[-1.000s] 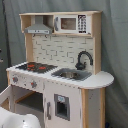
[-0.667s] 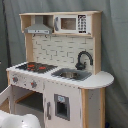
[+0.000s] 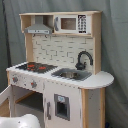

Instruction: Play with the kitchen

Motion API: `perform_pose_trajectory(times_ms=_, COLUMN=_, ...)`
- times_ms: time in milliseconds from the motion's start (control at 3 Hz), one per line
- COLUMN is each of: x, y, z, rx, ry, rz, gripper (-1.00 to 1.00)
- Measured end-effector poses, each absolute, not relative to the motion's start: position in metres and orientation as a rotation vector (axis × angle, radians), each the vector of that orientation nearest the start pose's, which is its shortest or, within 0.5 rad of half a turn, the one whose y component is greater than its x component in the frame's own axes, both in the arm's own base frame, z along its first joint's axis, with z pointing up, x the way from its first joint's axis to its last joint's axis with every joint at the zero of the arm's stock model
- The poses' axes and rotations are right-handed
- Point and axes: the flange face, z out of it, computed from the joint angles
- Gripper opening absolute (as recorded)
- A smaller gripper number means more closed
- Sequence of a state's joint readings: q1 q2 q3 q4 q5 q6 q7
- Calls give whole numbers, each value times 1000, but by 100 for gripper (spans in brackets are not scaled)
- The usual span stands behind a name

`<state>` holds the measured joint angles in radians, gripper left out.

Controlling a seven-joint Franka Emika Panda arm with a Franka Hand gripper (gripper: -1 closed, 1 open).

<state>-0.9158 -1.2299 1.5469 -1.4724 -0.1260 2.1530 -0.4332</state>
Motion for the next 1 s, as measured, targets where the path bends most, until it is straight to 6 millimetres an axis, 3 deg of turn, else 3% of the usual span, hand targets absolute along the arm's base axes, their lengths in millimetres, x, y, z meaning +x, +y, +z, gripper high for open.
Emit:
perform_pose_trajectory(times_ms=667, x=187, y=696, z=410, rx=1016, ry=1277, rz=842, gripper=100)
perform_pose_trajectory(times_ms=1000, x=159, y=714, z=382, rx=915, ry=1319, rz=923, gripper=100)
